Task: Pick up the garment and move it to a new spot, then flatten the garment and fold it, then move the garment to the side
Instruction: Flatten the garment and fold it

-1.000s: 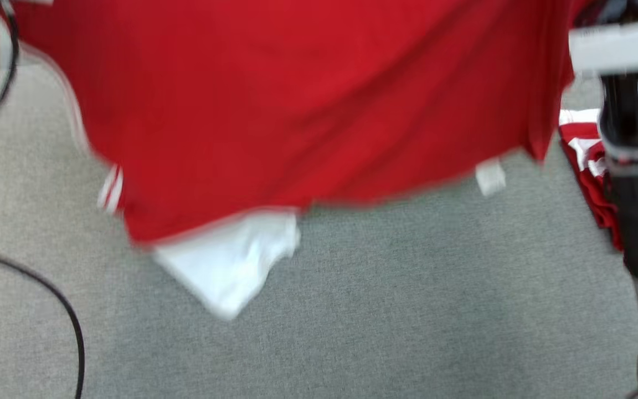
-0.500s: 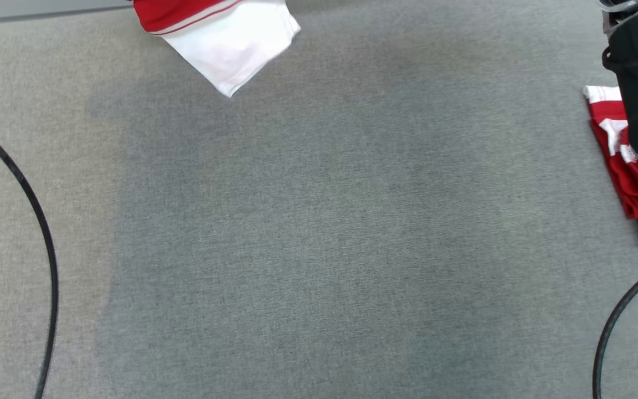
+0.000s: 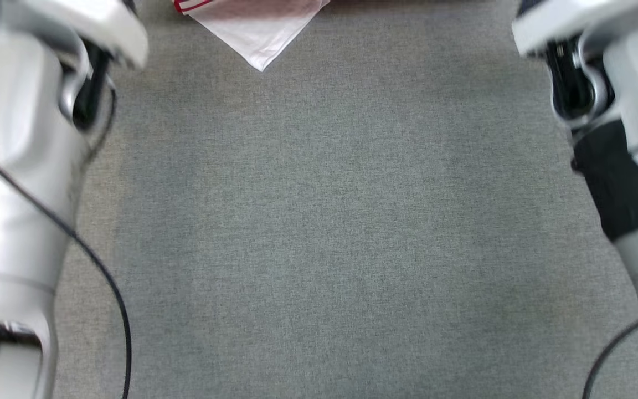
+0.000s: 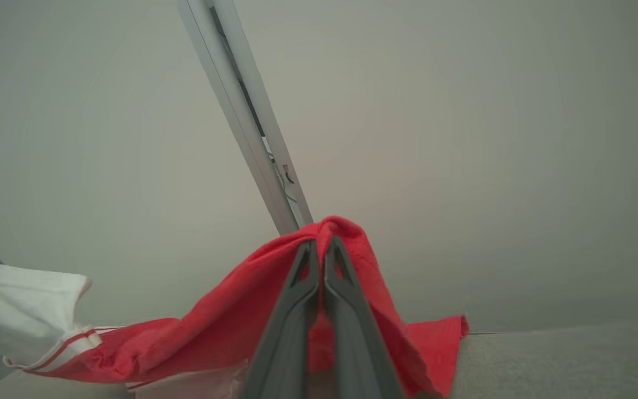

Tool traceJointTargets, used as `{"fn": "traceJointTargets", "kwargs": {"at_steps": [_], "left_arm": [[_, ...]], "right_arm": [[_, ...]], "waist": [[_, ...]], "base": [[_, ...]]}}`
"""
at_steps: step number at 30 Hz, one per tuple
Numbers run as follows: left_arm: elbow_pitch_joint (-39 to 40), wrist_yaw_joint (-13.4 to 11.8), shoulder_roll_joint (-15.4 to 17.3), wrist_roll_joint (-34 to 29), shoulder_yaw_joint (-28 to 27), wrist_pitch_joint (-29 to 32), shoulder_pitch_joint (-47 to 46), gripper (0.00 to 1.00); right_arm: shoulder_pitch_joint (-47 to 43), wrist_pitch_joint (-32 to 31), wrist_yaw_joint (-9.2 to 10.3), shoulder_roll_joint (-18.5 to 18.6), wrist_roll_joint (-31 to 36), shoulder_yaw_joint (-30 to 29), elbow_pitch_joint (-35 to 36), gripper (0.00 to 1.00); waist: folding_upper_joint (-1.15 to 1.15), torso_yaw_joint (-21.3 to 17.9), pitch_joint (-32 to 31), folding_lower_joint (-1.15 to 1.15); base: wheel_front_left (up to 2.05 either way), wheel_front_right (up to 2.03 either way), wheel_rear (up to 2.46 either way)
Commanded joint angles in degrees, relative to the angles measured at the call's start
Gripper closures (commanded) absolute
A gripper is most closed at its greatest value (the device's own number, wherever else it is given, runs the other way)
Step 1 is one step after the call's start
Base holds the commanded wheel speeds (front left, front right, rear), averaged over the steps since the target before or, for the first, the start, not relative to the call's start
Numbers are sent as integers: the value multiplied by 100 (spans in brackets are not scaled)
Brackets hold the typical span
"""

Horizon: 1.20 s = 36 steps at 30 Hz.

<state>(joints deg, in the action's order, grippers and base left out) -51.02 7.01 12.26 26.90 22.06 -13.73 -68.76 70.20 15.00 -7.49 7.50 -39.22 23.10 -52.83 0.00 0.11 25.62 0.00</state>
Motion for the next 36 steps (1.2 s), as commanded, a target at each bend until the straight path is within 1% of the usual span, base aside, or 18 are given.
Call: {"fn": "traceJointTargets", "kwargs": {"at_steps": [1,2,5,8,10,11,12,16,21,24,26,30,35,36], "left_arm": [[255,32,74,87,-29,-67,357,100],[255,32,74,87,-29,-67,357,100],[965,19,181,137,-96,-119,1234,100],[1906,-171,282,62,-163,-133,2208,100],[2523,-299,386,45,-175,-131,2967,100],[2830,-395,475,31,-182,-133,3352,100],[3487,-623,598,51,-208,-46,4049,100],[4836,-1157,880,196,-330,442,5440,100],[6330,-1780,1174,388,-427,1316,6724,100],[7066,-2019,1331,454,-444,1721,7226,100],[7469,-2122,1431,495,-451,1932,7480,100],[8043,-2230,1658,558,-446,2312,7866,100],[8566,-2304,1943,630,-463,2670,8258,100],[8566,-2304,1943,630,-463,2670,8258,100]], "right_arm": [[-388,31,-3,164,-120,44,291,100],[-388,31,-3,164,-120,44,291,100],[-1238,24,-6,329,-367,-39,959,100],[-2138,24,-6,476,-461,-153,1559,100],[-2761,25,-6,493,-462,-155,1905,100],[-3058,24,-6,496,-453,-170,2045,100],[-3569,24,-6,500,-451,-250,2337,100],[-4563,25,-6,512,-339,-385,2766,100],[-5489,-61,-6,602,-75,-519,3074,100],[-5953,-217,-6,607,64,-738,3287,100],[-6238,-408,-5,626,217,-903,3480,100],[-6828,-932,-5,545,446,-1249,4011,100],[-7552,-1863,-5,384,778,-1732,4821,100],[-7552,-1863,-5,384,778,-1732,4821,100]], "waist": [[0,-6,-9,0],[0,-6,-9,0],[0,9,-43,0],[0,19,-157,0],[0,1,-312,0],[0,-20,-395,0],[0,-65,-541,0],[0,-121,-809,0],[0,-80,-1220,0],[0,7,-1440,0],[0,60,-1572,0],[0,117,-1776,0],[0,106,-1905,0],[0,106,-1905,0]], "base": [[0,0,0],[0,0,0],[0,0,0],[0,0,0],[0,0,0],[0,0,0],[0,0,0],[0,0,0],[0,0,0],[0,0,0],[0,0,0],[0,0,0],[0,0,0],[0,0,0]]}}
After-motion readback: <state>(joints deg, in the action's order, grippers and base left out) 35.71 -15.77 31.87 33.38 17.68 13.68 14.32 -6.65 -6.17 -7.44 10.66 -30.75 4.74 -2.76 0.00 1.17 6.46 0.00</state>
